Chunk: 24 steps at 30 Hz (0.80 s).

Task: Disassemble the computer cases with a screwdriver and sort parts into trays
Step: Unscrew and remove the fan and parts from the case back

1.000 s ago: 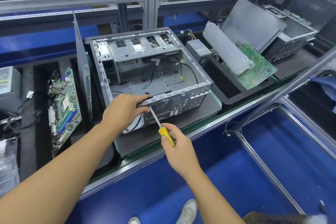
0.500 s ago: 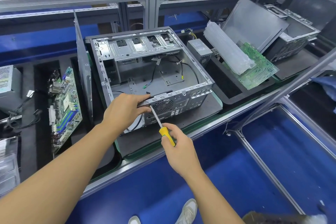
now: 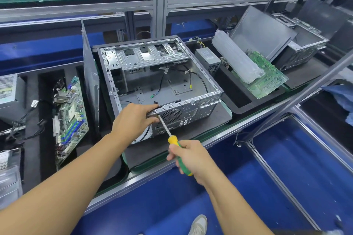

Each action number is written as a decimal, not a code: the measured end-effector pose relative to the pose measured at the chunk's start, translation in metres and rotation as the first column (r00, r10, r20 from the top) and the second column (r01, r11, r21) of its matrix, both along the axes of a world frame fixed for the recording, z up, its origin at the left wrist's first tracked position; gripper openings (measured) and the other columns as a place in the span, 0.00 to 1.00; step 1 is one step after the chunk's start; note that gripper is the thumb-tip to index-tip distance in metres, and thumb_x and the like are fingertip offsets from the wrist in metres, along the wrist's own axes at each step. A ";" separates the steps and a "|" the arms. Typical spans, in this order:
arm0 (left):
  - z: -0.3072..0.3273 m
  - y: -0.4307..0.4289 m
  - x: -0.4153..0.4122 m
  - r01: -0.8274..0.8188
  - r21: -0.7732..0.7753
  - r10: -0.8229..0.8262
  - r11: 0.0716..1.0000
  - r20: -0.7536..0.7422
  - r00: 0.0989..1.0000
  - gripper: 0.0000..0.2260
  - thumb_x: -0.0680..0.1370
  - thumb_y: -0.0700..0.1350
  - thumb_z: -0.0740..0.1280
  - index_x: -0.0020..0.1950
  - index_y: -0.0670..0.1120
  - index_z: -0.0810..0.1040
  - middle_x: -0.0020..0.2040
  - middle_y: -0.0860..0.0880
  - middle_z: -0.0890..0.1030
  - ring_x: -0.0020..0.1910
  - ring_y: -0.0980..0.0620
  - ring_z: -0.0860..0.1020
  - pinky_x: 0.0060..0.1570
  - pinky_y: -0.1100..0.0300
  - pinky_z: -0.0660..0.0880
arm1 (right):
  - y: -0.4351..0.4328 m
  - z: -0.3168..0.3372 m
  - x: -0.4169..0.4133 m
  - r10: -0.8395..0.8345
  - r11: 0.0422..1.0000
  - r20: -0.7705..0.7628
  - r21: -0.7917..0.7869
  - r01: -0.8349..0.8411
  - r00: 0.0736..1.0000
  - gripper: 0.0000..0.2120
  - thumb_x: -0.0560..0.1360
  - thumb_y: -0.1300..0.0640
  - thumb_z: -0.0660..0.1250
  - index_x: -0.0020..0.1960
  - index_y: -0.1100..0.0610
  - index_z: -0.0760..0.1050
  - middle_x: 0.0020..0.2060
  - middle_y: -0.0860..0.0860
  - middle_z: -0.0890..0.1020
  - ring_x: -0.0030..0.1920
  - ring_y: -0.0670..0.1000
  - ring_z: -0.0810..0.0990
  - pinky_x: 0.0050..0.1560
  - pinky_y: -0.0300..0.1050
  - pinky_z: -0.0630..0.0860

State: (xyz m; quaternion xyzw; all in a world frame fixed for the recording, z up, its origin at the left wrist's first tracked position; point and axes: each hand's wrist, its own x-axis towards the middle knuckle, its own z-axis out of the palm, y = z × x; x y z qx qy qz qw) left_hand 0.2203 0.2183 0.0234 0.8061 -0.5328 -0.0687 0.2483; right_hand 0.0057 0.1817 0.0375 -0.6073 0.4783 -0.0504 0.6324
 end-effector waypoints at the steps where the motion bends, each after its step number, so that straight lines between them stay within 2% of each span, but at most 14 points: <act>1: 0.000 0.000 -0.001 -0.009 -0.002 0.009 1.000 -0.001 1.000 0.21 0.74 0.57 0.74 0.67 0.60 0.78 0.28 0.61 0.69 0.32 0.52 0.70 0.27 0.60 0.62 | 0.002 0.000 0.000 0.020 0.961 -0.142 -0.269 -0.058 0.990 0.11 0.80 0.51 0.65 0.42 0.57 0.77 0.36 0.54 0.83 0.31 0.51 0.71 0.33 0.45 0.69; 2: 0.000 0.000 -0.001 -0.017 -0.002 0.017 1.000 0.000 1.000 0.20 0.74 0.57 0.73 0.66 0.60 0.78 0.28 0.60 0.70 0.32 0.51 0.71 0.27 0.60 0.63 | 0.005 0.001 0.000 0.009 0.856 -0.297 -0.491 -0.161 0.955 0.12 0.80 0.48 0.65 0.41 0.53 0.74 0.34 0.49 0.79 0.32 0.51 0.70 0.33 0.45 0.66; 4: -0.001 0.000 -0.002 -0.023 -0.003 0.023 1.000 0.012 1.000 0.20 0.74 0.57 0.73 0.66 0.60 0.79 0.30 0.57 0.73 0.33 0.49 0.73 0.29 0.59 0.66 | 0.010 0.003 0.001 -0.066 0.643 -0.505 -0.681 -0.350 0.861 0.11 0.80 0.43 0.62 0.45 0.48 0.69 0.35 0.44 0.73 0.35 0.52 0.70 0.33 0.46 0.62; 5: -0.001 0.000 -0.002 -0.024 -0.002 0.024 1.000 0.019 1.000 0.20 0.74 0.58 0.73 0.66 0.60 0.78 0.31 0.55 0.74 0.33 0.49 0.74 0.30 0.59 0.67 | 0.012 0.004 0.000 -0.077 0.610 -0.519 -0.700 -0.372 0.851 0.10 0.80 0.42 0.61 0.47 0.47 0.69 0.36 0.44 0.73 0.36 0.53 0.70 0.34 0.46 0.63; 7: -0.002 0.000 -0.002 -0.030 0.003 0.030 1.000 0.036 0.999 0.20 0.75 0.58 0.73 0.66 0.61 0.78 0.33 0.54 0.76 0.34 0.48 0.76 0.30 0.59 0.68 | 0.009 0.003 -0.002 -0.001 0.705 -0.430 -0.641 -0.304 0.903 0.11 0.80 0.40 0.62 0.49 0.47 0.69 0.38 0.45 0.76 0.37 0.53 0.74 0.34 0.47 0.66; 9: -0.002 0.000 -0.002 -0.038 0.014 0.038 0.999 0.038 0.999 0.19 0.75 0.58 0.72 0.66 0.62 0.78 0.34 0.54 0.78 0.36 0.48 0.78 0.31 0.58 0.70 | 0.005 0.003 -0.004 0.058 0.887 -0.214 -0.438 -0.148 0.975 0.12 0.79 0.40 0.64 0.47 0.48 0.71 0.37 0.46 0.76 0.33 0.51 0.74 0.33 0.46 0.70; 11: -0.001 0.001 -0.002 -0.038 0.023 0.038 0.999 0.030 0.999 0.19 0.75 0.58 0.72 0.66 0.62 0.77 0.38 0.53 0.82 0.40 0.48 0.79 0.33 0.58 0.74 | 0.002 0.008 -0.005 -0.046 0.997 -0.020 -0.058 0.045 0.999 0.15 0.79 0.40 0.63 0.49 0.52 0.75 0.38 0.50 0.76 0.29 0.51 0.72 0.28 0.43 0.69; 13: 0.000 0.001 -0.002 -0.041 0.009 0.041 0.999 0.021 0.999 0.18 0.75 0.58 0.72 0.65 0.62 0.78 0.42 0.53 0.84 0.41 0.48 0.79 0.33 0.58 0.72 | -0.001 0.010 -0.010 -0.146 0.933 0.081 0.343 0.109 0.986 0.19 0.82 0.46 0.59 0.54 0.61 0.78 0.40 0.56 0.79 0.29 0.52 0.74 0.27 0.43 0.70; 14: 0.001 0.000 -0.001 -0.043 0.000 0.043 0.999 0.018 0.999 0.18 0.75 0.57 0.73 0.65 0.61 0.79 0.42 0.53 0.85 0.41 0.49 0.79 0.33 0.59 0.69 | -0.002 0.010 -0.014 -0.168 0.878 0.129 0.471 0.088 0.977 0.20 0.82 0.49 0.57 0.56 0.65 0.78 0.42 0.58 0.80 0.30 0.52 0.75 0.29 0.44 0.72; 17: 0.004 -0.001 -0.001 -0.043 0.009 0.043 0.999 0.021 0.999 0.18 0.75 0.57 0.72 0.65 0.61 0.79 0.41 0.52 0.84 0.43 0.48 0.79 0.33 0.59 0.66 | 0.003 0.005 -0.023 -0.250 0.788 0.256 0.614 0.043 0.934 0.18 0.80 0.56 0.59 0.54 0.70 0.81 0.49 0.63 0.83 0.34 0.51 0.76 0.36 0.43 0.76; 19: 0.003 -0.002 -0.001 -0.048 0.021 0.048 0.999 0.027 0.998 0.19 0.75 0.58 0.72 0.66 0.61 0.78 0.43 0.51 0.85 0.46 0.47 0.81 0.35 0.59 0.67 | 0.011 -0.002 -0.024 -0.327 0.794 0.300 0.602 0.088 0.896 0.15 0.78 0.57 0.65 0.54 0.67 0.83 0.52 0.60 0.84 0.35 0.50 0.75 0.34 0.41 0.75; 21: 0.002 -0.002 -0.002 -0.054 0.016 0.054 0.998 0.030 0.998 0.19 0.76 0.58 0.71 0.66 0.62 0.78 0.45 0.52 0.85 0.48 0.47 0.81 0.36 0.59 0.68 | 0.023 -0.010 -0.021 -0.305 0.881 0.283 0.447 0.156 0.909 0.09 0.77 0.56 0.68 0.52 0.59 0.85 0.50 0.54 0.83 0.36 0.49 0.73 0.29 0.40 0.71; 23: 0.002 -0.002 -0.002 -0.052 0.009 0.052 0.999 0.037 0.998 0.18 0.76 0.57 0.71 0.66 0.61 0.78 0.45 0.53 0.85 0.47 0.47 0.81 0.36 0.60 0.67 | 0.035 -0.017 -0.016 -0.235 0.971 0.224 0.099 0.218 0.946 0.05 0.77 0.54 0.69 0.50 0.52 0.82 0.44 0.50 0.78 0.36 0.46 0.71 0.29 0.38 0.70; 24: 0.002 -0.002 -0.003 -0.050 0.008 0.050 0.999 0.036 0.998 0.18 0.76 0.57 0.71 0.66 0.61 0.78 0.44 0.53 0.85 0.47 0.47 0.81 0.35 0.60 0.67 | 0.039 -0.019 -0.014 -0.207 0.963 0.187 -0.132 0.234 0.960 0.02 0.76 0.54 0.69 0.48 0.49 0.79 0.43 0.48 0.75 0.35 0.44 0.71 0.31 0.35 0.70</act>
